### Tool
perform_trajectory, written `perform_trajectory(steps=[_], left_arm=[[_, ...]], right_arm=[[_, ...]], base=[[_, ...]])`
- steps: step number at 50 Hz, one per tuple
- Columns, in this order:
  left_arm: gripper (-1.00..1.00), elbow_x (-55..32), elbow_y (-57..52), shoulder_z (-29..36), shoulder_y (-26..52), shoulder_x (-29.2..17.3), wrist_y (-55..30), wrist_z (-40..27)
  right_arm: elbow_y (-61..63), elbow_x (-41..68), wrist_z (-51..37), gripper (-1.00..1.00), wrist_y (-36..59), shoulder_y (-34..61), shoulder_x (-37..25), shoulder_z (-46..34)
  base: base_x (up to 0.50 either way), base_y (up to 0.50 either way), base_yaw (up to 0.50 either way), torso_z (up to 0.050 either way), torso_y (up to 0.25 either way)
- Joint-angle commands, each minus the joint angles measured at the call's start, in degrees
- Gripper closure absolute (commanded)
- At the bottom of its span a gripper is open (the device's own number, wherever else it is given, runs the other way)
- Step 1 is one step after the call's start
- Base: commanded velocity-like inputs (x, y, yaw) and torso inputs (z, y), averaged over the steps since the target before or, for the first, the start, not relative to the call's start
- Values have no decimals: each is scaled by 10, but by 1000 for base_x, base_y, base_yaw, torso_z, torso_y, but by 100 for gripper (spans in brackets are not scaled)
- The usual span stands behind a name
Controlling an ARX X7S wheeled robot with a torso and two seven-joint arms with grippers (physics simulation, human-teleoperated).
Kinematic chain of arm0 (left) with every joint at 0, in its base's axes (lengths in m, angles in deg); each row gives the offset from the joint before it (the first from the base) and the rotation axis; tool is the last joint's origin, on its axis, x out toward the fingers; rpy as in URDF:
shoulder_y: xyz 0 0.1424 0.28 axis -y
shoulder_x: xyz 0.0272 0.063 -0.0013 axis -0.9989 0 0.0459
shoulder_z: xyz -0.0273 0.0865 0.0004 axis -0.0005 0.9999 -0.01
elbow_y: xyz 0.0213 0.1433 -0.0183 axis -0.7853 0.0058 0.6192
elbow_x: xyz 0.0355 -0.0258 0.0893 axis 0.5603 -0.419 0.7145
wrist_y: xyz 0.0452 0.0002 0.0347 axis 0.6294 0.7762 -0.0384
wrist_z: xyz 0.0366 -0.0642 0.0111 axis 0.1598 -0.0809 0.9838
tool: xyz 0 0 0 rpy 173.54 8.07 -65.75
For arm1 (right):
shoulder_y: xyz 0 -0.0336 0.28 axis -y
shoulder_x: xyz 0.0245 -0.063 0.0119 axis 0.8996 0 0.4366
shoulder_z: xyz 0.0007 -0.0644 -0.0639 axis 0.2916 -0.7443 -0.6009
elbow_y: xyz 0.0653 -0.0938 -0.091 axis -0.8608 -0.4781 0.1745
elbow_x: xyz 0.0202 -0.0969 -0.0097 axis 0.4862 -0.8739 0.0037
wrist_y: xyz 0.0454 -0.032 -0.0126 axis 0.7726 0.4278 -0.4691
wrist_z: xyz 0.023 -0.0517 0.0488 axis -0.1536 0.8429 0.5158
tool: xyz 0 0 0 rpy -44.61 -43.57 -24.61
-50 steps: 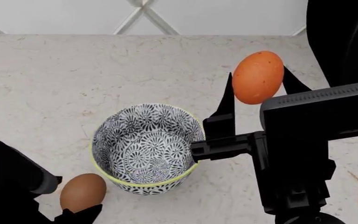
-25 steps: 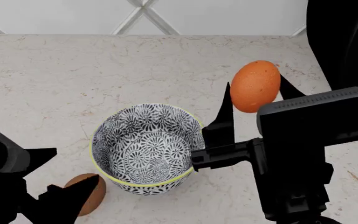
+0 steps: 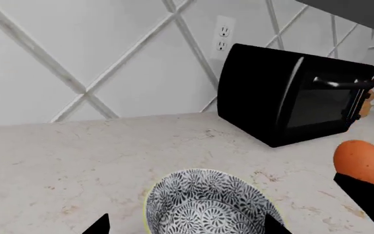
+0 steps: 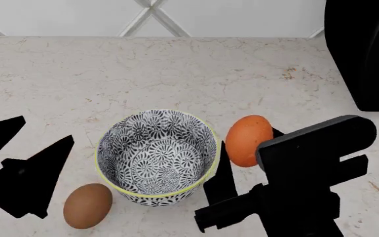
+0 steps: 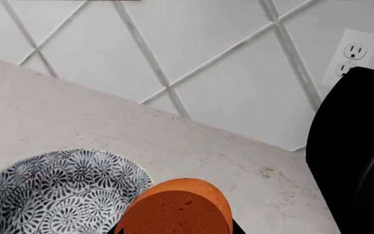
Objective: Place the eggs and milk next to the bowl.
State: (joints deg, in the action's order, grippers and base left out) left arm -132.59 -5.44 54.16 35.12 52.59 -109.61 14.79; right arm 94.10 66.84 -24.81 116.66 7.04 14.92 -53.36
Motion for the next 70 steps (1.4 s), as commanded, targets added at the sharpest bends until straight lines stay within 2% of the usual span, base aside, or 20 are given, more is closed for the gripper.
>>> perform_trajectory(steps=[1,13,30,70], left_arm=[[-100,49,1,-48,-16,32,67,21],[-100,114,10,-48,-14,51,114,21],[-100,122,17,-57,-32,48,128,25],[-100,122,12,-67,-57,36,140,28]], right_arm=[[7,67,34,100,82,-2,-8,44],[-2,115,41,100,128,8,-25,43],[-8,155,39,100,157,13,-23,24],[-92,43,113,100,54,-9,-7,-102]], base=[[0,0,0,0,0],[0,0,0,0,0],[0,0,0,0,0],[0,0,0,0,0]])
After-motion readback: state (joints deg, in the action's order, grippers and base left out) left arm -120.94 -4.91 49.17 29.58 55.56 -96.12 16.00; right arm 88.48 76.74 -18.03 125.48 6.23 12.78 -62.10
